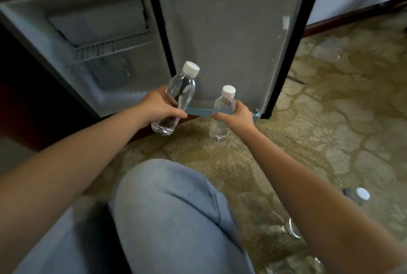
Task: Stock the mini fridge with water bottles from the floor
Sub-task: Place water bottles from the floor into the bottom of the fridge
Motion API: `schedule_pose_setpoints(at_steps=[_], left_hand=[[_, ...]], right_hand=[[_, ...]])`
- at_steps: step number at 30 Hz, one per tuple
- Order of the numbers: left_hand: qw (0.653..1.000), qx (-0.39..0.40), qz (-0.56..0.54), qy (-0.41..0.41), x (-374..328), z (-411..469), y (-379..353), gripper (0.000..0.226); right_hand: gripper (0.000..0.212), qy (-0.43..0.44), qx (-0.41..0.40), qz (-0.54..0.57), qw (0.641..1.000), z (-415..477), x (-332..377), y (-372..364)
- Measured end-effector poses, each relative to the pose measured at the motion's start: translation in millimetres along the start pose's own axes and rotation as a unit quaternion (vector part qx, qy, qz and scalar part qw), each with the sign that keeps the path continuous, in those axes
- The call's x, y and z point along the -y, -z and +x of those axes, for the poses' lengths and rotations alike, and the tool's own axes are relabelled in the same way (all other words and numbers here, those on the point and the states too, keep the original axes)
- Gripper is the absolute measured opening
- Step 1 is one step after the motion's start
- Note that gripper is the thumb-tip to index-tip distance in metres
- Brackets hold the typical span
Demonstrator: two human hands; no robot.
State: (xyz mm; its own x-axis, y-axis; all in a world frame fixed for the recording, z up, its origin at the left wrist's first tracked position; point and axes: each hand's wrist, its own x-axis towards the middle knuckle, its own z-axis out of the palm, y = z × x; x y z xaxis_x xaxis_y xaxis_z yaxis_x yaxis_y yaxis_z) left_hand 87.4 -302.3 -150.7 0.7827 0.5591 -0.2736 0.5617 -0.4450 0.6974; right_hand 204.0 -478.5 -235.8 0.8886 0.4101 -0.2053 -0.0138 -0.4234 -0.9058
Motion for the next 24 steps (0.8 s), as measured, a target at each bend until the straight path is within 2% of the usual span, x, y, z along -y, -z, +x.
schedule_pose_setpoints(at_steps=[3, 6, 10, 12, 15, 18, 20, 24], left_hand=[[0.998, -0.051, -0.042, 0.012, 22, -10, 30, 0.054], [0.989, -0.105, -0.097, 0.035, 41, -21, 55, 0.064], [0.971, -0.172, -0.154, 0.068, 65, -32, 82, 0.066], [0.961, -0.199, -0.174, 0.079, 76, -34, 94, 0.063], [0.951, -0.224, -0.188, 0.095, 92, -29, 107, 0.055], [0.947, -0.244, -0.171, 0.121, 105, -17, 114, 0.064], [0.947, -0.245, -0.153, 0.138, 113, -6, 118, 0.068], [0.946, -0.239, -0.158, 0.149, 137, 28, 115, 0.064]], right_hand=[[0.058, 0.034, 0.019, -0.020, 0.999, -3, 41, -19], [0.060, 0.063, 0.040, -0.044, 0.996, -5, 76, -41], [0.058, 0.096, 0.076, -0.092, 0.988, -4, 121, -69], [0.066, 0.109, 0.097, -0.107, 0.983, -1, 143, -84], [0.078, 0.120, 0.128, -0.124, 0.977, 6, 170, -112], [0.079, 0.121, 0.146, -0.117, 0.975, 16, 187, -143], [0.082, 0.108, 0.152, -0.119, 0.975, 26, 192, -164], [0.095, 0.062, 0.171, -0.104, 0.978, 55, 187, -199]])
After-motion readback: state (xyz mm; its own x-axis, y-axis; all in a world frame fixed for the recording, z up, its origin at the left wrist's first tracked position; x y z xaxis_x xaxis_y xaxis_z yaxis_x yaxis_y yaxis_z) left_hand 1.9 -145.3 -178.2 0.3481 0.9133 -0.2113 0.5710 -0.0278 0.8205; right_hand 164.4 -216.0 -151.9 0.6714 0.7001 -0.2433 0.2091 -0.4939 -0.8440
